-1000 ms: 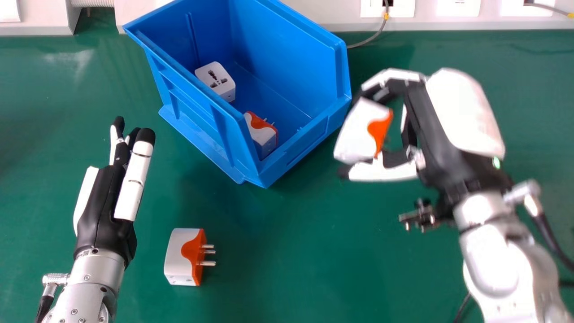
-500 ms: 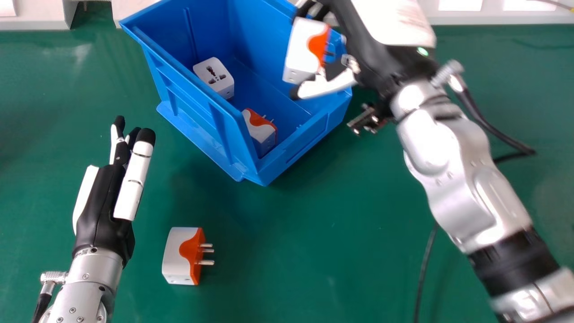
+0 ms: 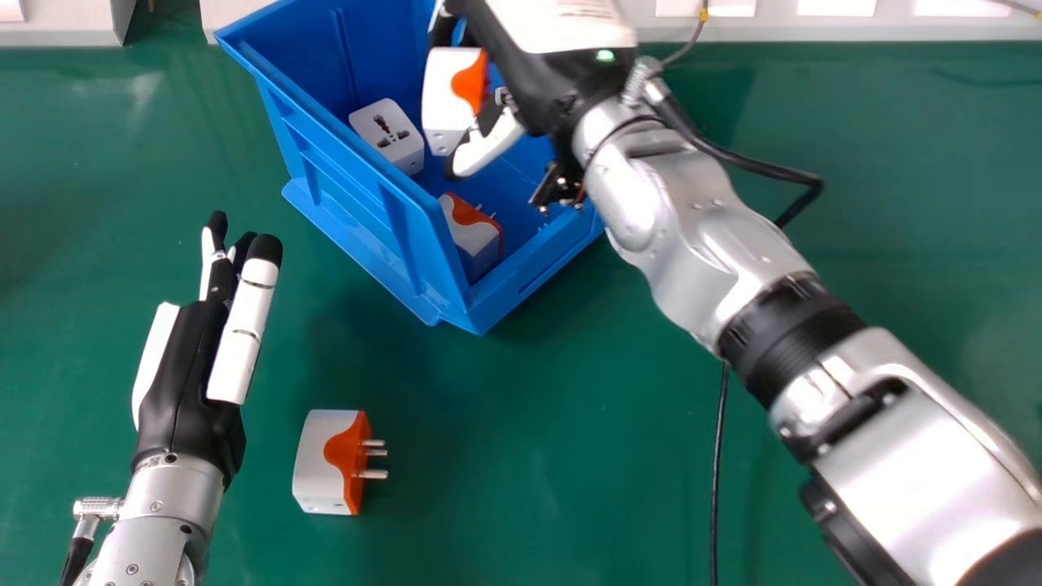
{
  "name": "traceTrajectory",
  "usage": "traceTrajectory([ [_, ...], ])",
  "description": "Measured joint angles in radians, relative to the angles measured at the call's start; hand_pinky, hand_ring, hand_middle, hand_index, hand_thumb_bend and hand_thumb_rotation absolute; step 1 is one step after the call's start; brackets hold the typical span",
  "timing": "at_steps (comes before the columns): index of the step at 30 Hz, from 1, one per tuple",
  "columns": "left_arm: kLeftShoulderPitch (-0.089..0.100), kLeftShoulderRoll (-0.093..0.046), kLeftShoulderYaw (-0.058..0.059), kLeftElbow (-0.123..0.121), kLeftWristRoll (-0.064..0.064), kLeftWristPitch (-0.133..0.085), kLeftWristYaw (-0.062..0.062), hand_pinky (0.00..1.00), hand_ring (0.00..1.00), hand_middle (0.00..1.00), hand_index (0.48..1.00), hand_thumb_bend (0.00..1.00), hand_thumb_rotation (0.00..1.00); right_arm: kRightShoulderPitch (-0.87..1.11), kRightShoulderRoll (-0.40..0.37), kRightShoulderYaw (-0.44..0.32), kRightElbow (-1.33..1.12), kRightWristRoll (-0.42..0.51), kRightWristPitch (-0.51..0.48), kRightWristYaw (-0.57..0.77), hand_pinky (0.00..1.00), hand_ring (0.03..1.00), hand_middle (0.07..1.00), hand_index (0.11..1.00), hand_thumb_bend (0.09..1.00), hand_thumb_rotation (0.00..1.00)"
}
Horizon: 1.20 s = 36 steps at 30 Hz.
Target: Pick all objects and put in blue box
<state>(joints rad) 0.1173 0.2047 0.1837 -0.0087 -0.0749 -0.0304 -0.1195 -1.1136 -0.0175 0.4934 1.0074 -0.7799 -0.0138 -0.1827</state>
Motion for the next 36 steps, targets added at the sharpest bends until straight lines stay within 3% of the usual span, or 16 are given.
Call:
traceTrajectory([
  [7,0.015,-0.005,-0.002,-0.017,-0.001,0.002,0.010,1.00,1.00,1.00,1.000,0.57,0.96,-0.104,0.036,0.043,0.187,-0.009,-0.004,-0.011,0.05,0.100,0.181,0.478,0.500,0.14],
  [14,0.029,-0.030,-0.005,-0.045,-0.002,0.020,0.014,1.00,1.00,1.00,1.000,0.57,0.96,-0.108,0.054,0.066,0.249,-0.009,0.028,-0.009,0.04,0.091,0.171,0.488,0.512,0.12],
  [23,0.036,-0.039,-0.008,-0.073,-0.002,0.040,0.024,1.00,1.00,1.00,1.000,0.56,0.95,-0.108,0.073,0.098,0.257,-0.009,0.065,0.009,0.05,0.101,0.182,0.481,0.513,0.11],
  [32,0.037,-0.042,-0.017,-0.086,0.001,0.045,0.039,1.00,1.00,1.00,1.000,0.56,0.95,-0.108,0.073,0.100,0.257,0.001,0.069,0.022,0.09,0.148,0.226,0.473,0.511,0.12],
  [34,0.037,-0.042,-0.021,-0.086,0.004,0.048,0.041,1.00,1.00,1.00,1.000,0.56,0.95,-0.108,0.072,0.103,0.257,0.000,0.069,0.043,0.21,0.280,0.340,0.479,0.508,0.14],
  [36,0.037,-0.042,-0.022,-0.087,0.007,0.053,0.043,1.00,1.00,1.00,1.000,0.56,0.95,-0.108,0.070,0.110,0.257,-0.002,0.072,0.060,0.34,0.423,0.476,0.552,0.566,0.26],
])
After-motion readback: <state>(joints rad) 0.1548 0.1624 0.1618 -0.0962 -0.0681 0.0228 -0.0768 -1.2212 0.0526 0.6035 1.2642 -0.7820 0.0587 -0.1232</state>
